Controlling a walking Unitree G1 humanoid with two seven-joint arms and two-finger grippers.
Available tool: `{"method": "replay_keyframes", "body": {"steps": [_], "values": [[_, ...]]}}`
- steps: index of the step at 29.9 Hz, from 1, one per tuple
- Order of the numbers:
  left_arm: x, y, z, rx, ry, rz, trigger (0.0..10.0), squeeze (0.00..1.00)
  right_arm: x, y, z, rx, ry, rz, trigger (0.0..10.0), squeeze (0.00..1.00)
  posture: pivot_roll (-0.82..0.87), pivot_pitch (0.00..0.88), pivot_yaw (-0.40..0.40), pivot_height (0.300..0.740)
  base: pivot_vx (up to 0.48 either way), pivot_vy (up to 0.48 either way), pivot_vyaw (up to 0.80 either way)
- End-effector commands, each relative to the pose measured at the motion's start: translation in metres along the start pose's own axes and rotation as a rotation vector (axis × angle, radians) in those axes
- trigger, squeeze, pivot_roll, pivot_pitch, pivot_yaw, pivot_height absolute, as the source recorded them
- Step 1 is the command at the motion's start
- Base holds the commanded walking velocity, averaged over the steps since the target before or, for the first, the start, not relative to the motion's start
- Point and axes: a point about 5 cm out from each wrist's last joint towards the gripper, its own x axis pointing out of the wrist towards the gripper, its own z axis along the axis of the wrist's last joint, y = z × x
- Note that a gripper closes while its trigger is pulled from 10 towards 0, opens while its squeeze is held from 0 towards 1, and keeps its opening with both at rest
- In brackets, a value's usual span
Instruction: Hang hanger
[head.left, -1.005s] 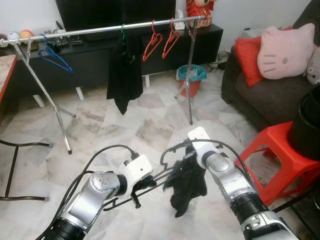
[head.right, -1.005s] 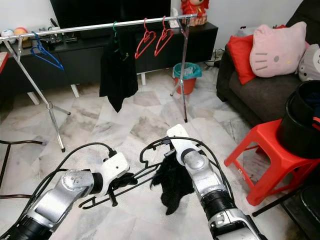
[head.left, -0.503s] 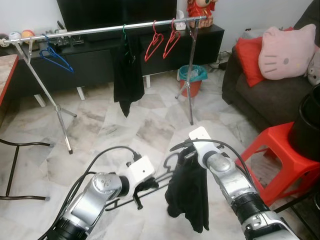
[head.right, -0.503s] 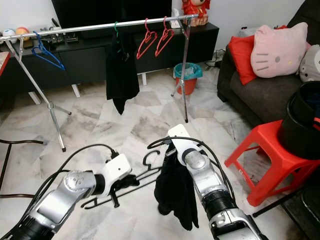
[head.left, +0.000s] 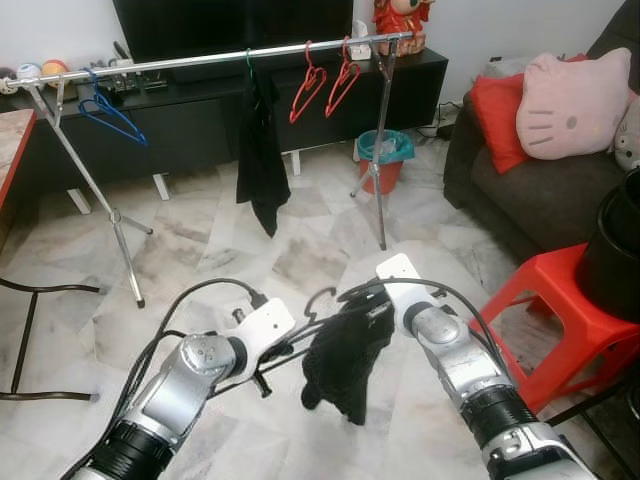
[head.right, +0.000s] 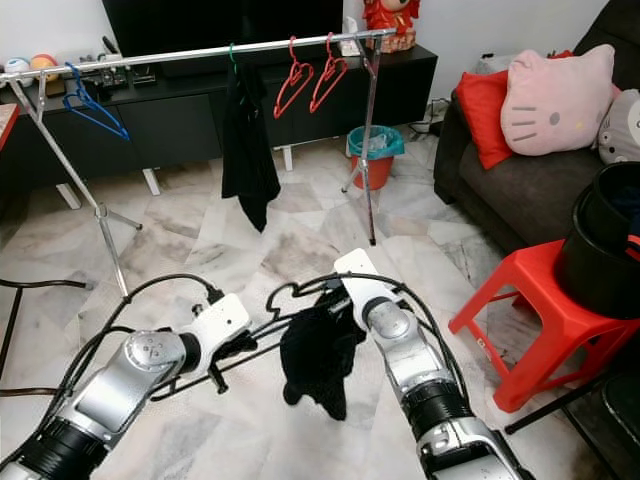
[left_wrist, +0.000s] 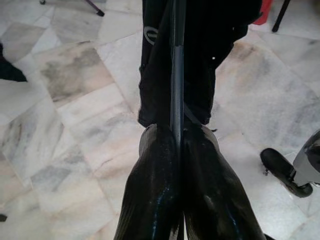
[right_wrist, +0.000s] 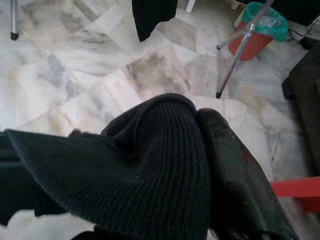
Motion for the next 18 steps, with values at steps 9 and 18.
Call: {"method": "replay_keyframes", "body": {"steps": [9,18], "values": [[0.001,0.002,0.006,0.018,-0.028,-0.002,10.0,0.0,0.001,0.009,0.013,-0.019,-0.047,0.06,10.0,0.0,0.05,0.0,-0.022,0.74,0.0,0.0,0.0],[0.004,-0.002,0.006,0.035,-0.01,-0.015,10.0,0.0,-0.001,0.025,0.03,0.028,-0.085,0.134,10.0,0.0,0.05,0.0,-0.023,0.74,0.0,0.0,0.0]]}}
